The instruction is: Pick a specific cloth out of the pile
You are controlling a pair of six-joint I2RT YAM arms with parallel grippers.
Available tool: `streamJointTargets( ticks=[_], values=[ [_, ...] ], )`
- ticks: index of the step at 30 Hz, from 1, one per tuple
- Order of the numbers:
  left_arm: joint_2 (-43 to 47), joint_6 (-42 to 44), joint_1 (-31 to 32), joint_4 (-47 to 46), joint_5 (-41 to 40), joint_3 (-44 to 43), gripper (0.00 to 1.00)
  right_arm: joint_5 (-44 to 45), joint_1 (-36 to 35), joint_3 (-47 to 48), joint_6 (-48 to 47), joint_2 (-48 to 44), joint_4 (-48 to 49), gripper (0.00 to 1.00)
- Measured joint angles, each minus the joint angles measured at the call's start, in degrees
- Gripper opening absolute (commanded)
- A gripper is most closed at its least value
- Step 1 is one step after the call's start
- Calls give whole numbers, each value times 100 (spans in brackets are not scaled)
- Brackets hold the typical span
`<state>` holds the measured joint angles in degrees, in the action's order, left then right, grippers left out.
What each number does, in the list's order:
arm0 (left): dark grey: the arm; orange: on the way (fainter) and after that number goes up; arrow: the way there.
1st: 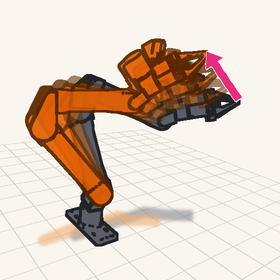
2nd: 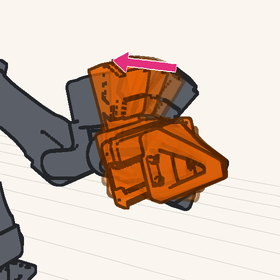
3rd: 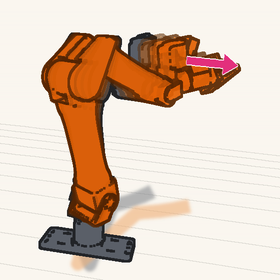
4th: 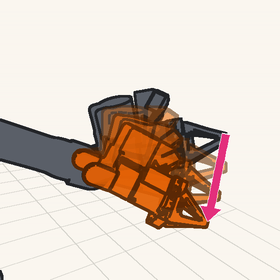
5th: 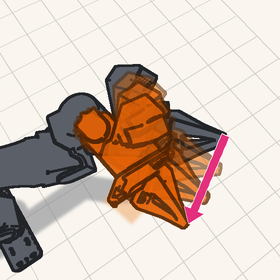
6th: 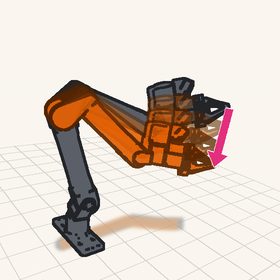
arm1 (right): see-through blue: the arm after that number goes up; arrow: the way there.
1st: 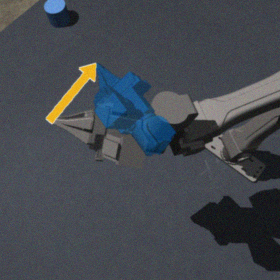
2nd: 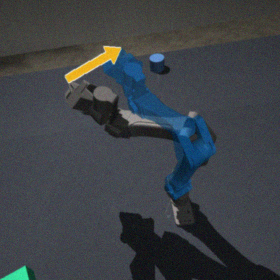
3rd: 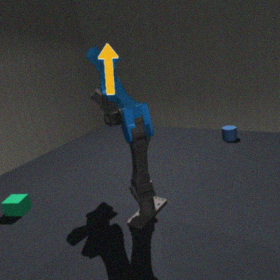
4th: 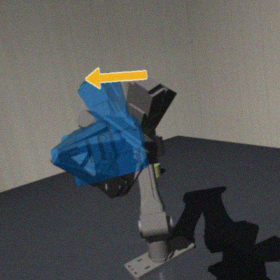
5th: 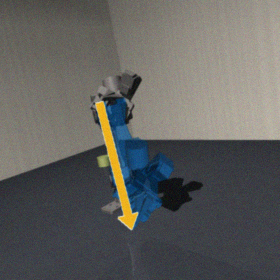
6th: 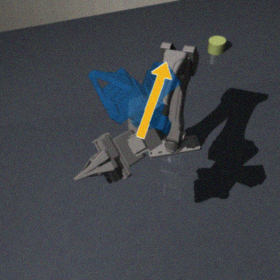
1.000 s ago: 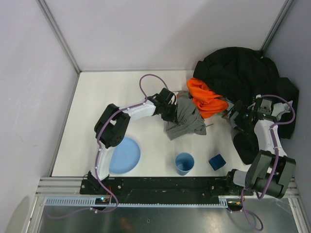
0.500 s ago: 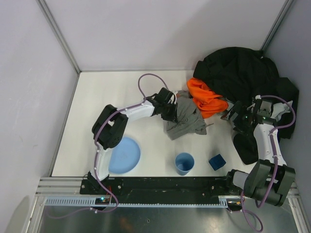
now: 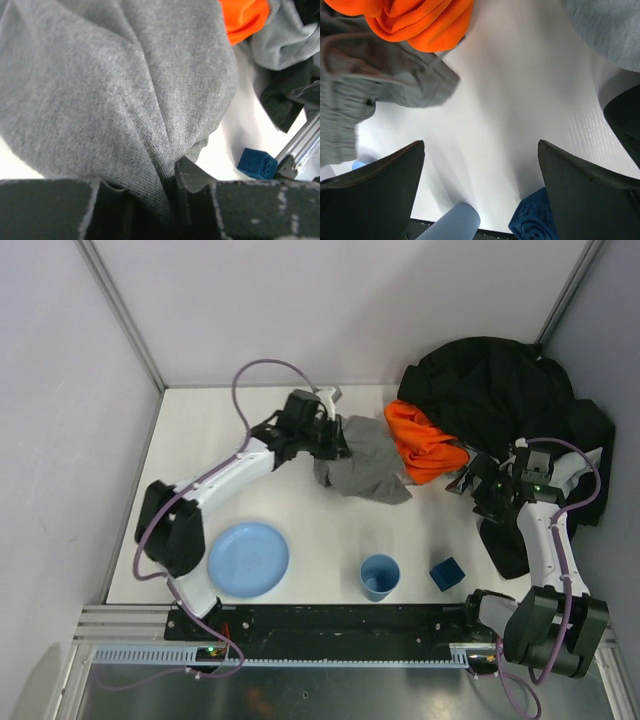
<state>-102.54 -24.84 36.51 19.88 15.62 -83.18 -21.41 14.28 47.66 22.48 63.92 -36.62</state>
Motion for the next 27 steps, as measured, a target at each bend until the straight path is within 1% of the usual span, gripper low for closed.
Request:
streamJointTargets(
  ticks=[10, 19, 23, 27],
  values=[
    [1836, -114, -1128, 66, 264, 221, 1, 72, -214, -2, 111, -103, -120, 99],
    [3488, -212, -2529, 138, 577, 284, 1, 151, -411, -2, 240, -127, -133, 99],
    [3969, -195, -3049, 240, 619, 280, 1, 164, -496, -2, 291, -127, -129, 99],
    [4074, -133, -3421, 452, 715, 195, 1, 170, -564, -2, 302, -127, -127, 99]
  ],
)
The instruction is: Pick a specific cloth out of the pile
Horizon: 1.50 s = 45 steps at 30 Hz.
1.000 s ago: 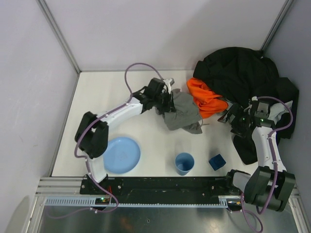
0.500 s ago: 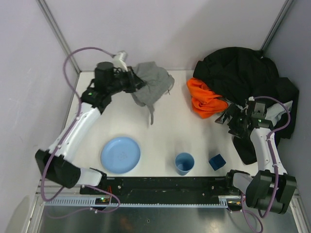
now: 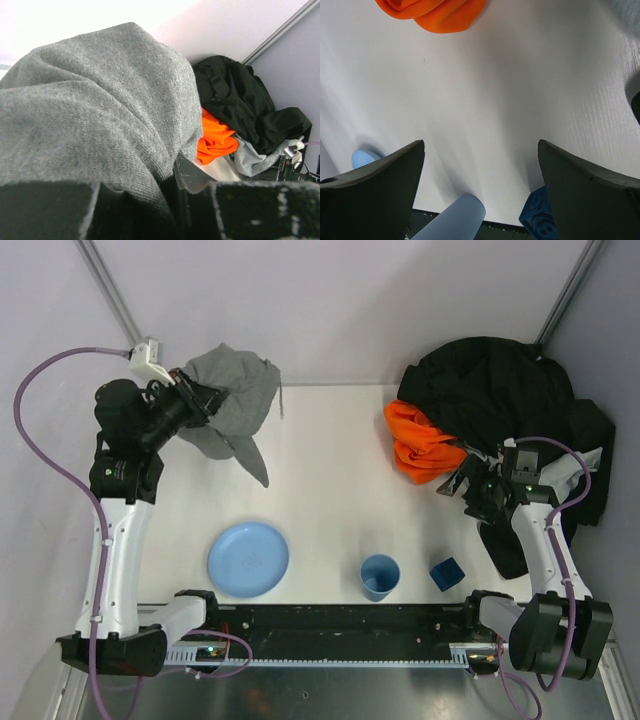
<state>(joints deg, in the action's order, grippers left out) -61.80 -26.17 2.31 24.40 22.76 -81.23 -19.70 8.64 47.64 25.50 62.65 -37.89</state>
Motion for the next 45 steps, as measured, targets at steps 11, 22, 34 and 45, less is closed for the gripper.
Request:
streamJointTargets(
  ticks=[11, 22, 34, 45],
  values=[
    [-407, 396, -376, 501, -9, -63, 1, 35, -35, -2, 46, 0, 13, 99],
    [-1180, 859, -463, 737, -361, -647, 1, 44, -85, -4, 81, 81, 52, 99],
    [-2494, 688, -474, 501, -505, 855, 1, 129, -313, -24, 109, 271, 212, 99],
    [-3606, 74, -481, -44, -599, 1314, 25, 168, -496, -192, 170, 269, 269, 99]
  ],
)
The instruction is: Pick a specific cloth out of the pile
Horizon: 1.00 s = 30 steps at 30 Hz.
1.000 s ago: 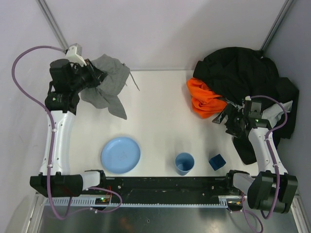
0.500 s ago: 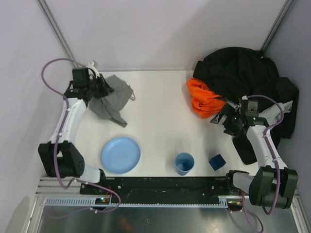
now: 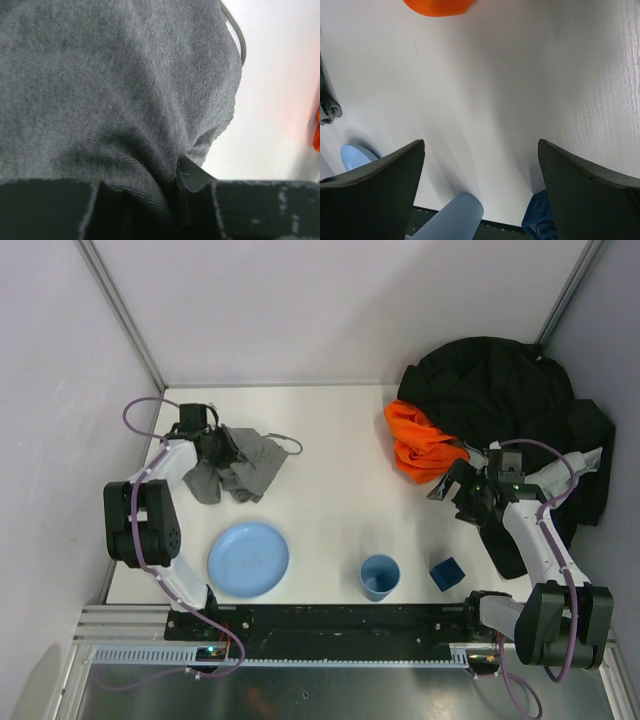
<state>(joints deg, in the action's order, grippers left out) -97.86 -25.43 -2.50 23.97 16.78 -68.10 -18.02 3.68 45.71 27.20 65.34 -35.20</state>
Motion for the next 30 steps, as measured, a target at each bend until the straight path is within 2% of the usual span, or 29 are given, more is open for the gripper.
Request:
streamJointTargets(
  ticks=[5, 7, 8, 11, 22, 30],
  values=[
    [20, -133, -2, -140, 7, 118, 78, 22, -31, -74, 15, -7, -2, 99],
    [140, -177, -2, -164, 7, 271, 93, 31, -42, -90, 20, -20, -7, 99],
    [227, -188, -2, -149, 4, 354, 96, 44, -52, -92, 20, -28, -4, 99],
    [595, -223, -2, -66, -15, 590, 99, 66, -85, -92, 22, -63, -4, 99],
    [2267, -302, -4, 444, -149, 1506, 100, 109, -269, -208, 105, -181, 0, 99],
    [2852, 37, 2, 1023, -481, 1598, 100, 173, -487, -409, 195, -184, 57, 99]
  ],
)
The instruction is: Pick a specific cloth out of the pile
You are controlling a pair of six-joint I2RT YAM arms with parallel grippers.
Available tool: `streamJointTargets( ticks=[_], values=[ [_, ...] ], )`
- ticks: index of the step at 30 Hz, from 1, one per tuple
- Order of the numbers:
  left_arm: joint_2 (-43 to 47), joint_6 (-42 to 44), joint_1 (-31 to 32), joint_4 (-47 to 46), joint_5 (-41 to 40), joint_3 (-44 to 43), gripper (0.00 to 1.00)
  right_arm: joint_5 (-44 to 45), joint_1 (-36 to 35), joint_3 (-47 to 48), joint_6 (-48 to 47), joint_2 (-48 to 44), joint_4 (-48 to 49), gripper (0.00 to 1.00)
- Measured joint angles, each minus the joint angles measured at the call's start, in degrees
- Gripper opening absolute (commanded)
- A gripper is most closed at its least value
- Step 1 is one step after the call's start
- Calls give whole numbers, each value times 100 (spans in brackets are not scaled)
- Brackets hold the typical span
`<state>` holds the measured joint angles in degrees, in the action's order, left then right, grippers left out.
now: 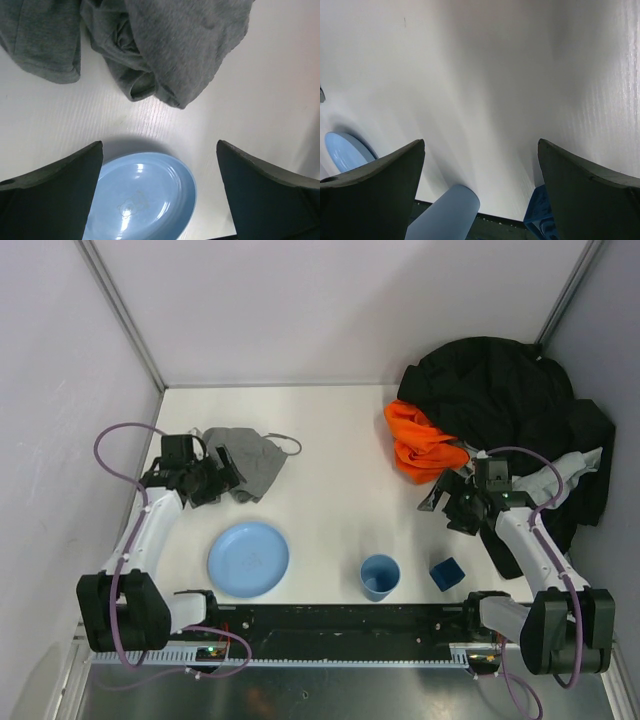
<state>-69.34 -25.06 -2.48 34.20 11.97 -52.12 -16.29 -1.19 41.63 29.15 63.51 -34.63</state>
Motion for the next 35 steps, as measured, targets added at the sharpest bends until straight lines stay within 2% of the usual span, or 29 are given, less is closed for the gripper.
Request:
streamJointTargets(
  ticks=[6, 12, 19, 29, 35],
  values=[
    [63, 343, 334, 411, -422, -2, 100, 98, -184, -92, 70, -31, 22, 99],
    [26, 616, 1252, 892, -1189, -208, 100, 365, -424, -133, 83, -337, -2, 99],
    [323, 798, 2201, 1150, -1982, -345, 100, 901, -901, -144, 81, -1346, -188, 99],
    [1899, 874, 2308, 1224, -2522, -345, 100, 1447, -1222, -144, 85, -2979, -328, 99],
    [2570, 922, 2310, 1141, -2542, -339, 100, 1631, -1226, -144, 83, -3421, -326, 99]
  ],
)
